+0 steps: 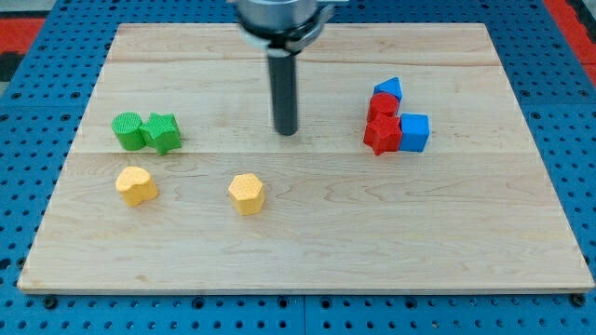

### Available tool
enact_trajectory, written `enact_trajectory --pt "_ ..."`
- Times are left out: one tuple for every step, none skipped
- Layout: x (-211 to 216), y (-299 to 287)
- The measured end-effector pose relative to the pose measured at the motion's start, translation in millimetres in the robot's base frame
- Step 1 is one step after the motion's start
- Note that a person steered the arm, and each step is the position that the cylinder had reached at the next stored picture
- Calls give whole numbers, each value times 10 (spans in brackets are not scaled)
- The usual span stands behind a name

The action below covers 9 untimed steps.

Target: Separate red star and the red circle

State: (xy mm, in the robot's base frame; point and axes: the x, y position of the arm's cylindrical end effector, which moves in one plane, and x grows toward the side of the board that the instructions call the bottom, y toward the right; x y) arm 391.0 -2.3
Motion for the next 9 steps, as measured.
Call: enact_trajectory --pt "-432 443" --pt "-590 638" --pt "-809 738" --pt "-933 946" --pt "-647 996" --pt "18 996" --pt "210 996" --pt "591 979" --pt "800 939"
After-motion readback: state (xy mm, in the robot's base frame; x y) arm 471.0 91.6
